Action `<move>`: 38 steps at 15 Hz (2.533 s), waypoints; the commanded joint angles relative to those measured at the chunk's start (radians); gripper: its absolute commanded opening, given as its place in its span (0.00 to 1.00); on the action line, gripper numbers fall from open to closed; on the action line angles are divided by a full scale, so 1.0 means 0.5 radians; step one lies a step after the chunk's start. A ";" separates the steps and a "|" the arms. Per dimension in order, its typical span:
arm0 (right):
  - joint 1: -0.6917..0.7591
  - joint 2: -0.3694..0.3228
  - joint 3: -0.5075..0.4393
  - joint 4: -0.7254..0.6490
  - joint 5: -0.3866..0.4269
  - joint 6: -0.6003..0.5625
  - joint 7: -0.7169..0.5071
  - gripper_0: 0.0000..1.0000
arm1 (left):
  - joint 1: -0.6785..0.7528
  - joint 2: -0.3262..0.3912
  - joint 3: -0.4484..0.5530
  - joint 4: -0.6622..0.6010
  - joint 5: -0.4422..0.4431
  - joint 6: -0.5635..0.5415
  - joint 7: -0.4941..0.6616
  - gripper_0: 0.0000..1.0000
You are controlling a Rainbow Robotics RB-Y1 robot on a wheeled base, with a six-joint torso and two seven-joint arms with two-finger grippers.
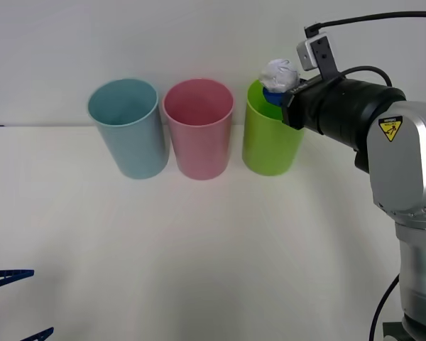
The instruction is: Put cans in the blue bin and PET bottles in the pink bin and trash in the green bin.
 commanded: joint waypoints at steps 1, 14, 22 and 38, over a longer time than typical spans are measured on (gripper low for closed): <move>-0.039 -0.007 -0.020 0.049 0.008 0.006 0.006 0.00 | 0.000 0.000 0.000 0.000 0.000 0.000 0.000 1.00; -0.294 -0.004 -0.063 0.476 0.143 0.061 0.003 0.00 | 0.000 0.000 0.000 0.000 0.000 0.000 0.000 1.00; -0.432 -0.007 -0.081 0.752 0.174 0.119 0.019 0.00 | 0.000 0.000 0.000 0.000 0.000 0.000 0.000 1.00; -0.530 -0.013 -0.081 1.012 0.174 0.331 0.224 0.81 | 0.000 0.000 0.000 0.000 0.000 0.000 0.000 1.00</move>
